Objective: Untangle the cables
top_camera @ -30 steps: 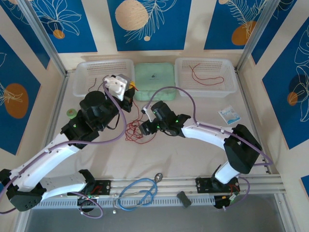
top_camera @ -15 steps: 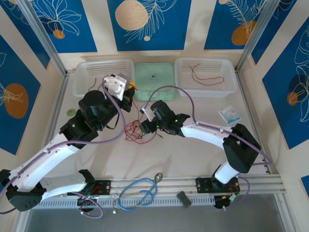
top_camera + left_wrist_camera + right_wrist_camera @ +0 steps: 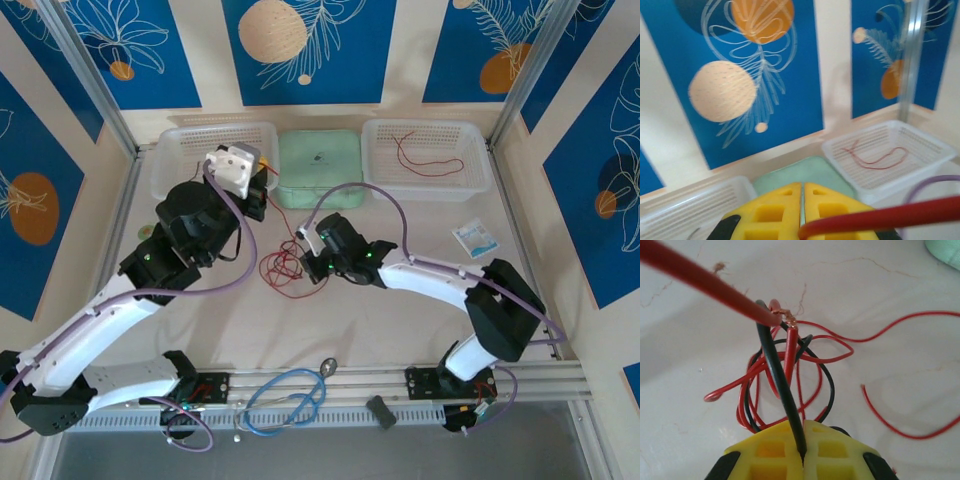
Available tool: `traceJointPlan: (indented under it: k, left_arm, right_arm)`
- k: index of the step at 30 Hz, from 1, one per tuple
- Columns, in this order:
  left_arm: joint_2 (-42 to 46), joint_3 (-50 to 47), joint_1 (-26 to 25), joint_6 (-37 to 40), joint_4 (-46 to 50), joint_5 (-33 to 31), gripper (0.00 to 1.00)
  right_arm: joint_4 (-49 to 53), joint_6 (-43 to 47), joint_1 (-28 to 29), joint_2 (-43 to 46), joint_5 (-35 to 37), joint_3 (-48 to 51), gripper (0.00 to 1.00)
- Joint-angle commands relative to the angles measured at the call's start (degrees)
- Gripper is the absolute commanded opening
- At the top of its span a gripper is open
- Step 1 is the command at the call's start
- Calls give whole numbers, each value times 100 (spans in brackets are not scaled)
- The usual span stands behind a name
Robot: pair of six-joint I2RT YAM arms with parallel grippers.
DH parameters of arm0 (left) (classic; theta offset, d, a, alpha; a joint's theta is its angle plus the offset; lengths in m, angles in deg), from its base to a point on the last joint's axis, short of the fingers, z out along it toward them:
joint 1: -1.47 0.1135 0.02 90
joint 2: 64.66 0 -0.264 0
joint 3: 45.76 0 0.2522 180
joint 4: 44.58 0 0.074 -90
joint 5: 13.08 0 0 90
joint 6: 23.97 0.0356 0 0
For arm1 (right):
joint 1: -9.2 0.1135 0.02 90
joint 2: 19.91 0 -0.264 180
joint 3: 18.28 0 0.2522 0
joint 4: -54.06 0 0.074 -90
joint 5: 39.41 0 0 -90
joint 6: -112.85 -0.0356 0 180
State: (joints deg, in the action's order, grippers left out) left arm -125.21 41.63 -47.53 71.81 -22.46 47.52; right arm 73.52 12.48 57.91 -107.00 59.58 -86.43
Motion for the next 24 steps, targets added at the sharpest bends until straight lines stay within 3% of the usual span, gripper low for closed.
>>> traceJointPlan:
  k: [1,12,24]
  left_arm:
    - [-78,170,-40,504,-184,-1114,0]
    - [-62,152,-19,1267,-707,-2237,0]
    - [52,47,-6,1140,-638,-2242,0]
  right_arm:
    - [226,-164,-67,357,161,220,0]
    - [829,-541,-482,916,312,919,0]
    - [1214,-953,-1187,1098,433,1182,0]
